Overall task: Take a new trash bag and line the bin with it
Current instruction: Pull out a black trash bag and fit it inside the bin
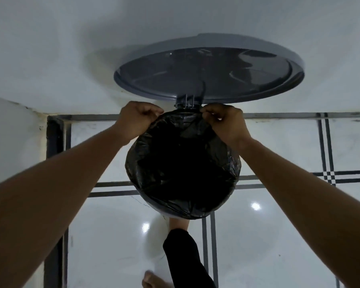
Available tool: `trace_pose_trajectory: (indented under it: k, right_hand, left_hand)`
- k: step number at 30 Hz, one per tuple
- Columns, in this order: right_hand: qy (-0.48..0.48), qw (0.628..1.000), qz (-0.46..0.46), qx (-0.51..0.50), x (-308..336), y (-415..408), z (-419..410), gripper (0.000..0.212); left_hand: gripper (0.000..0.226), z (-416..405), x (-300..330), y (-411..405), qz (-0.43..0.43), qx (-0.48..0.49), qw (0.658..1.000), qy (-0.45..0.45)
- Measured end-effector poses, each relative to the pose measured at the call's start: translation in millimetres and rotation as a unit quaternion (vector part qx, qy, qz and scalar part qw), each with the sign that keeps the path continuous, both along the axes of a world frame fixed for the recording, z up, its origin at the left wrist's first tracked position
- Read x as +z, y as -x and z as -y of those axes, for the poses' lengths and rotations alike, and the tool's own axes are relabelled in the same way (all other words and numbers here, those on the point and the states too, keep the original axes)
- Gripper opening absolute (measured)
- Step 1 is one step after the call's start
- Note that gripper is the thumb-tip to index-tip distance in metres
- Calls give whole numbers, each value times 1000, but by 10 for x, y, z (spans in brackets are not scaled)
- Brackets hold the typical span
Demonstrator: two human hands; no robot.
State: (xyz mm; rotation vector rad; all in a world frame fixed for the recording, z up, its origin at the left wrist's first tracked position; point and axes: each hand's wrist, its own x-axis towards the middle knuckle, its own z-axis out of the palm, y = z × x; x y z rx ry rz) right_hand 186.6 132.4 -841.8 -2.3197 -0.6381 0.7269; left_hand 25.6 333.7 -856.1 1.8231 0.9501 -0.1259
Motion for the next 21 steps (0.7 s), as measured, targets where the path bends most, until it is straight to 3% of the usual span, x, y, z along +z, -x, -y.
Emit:
trace_pose_trajectory:
  k: [4,6,9,11,15,18,21]
  right_hand:
    - [-10,988,-142,-66,-18,-114,-1,15]
    - [-38,973,-203,-101,23,-121,58,16]
    - [-43,957,-250,-142,32,-102,238,15]
    - [-24,956,-237,-170,28,-27,405,21]
    - [7,956,-140,-257,59,336,750,26]
    - [-9,936,-93,-339,68,701,995,22]
    - [-50,913,-100,-393,25,999,1174,19]
  left_hand:
    - [16,-54,-34,116,4,13,998,54]
    - [27,-24,-22,224,25,56,991,119]
    - [23,129,-43,475,7,118,985,129]
    - [13,302,-35,692,9,190,973,128]
    - [23,683,-3,1086,29,285,949,130]
    - [23,966,15,1254,62,354,919,161]
    - [20,1119,0,1313,81,425,892,131]
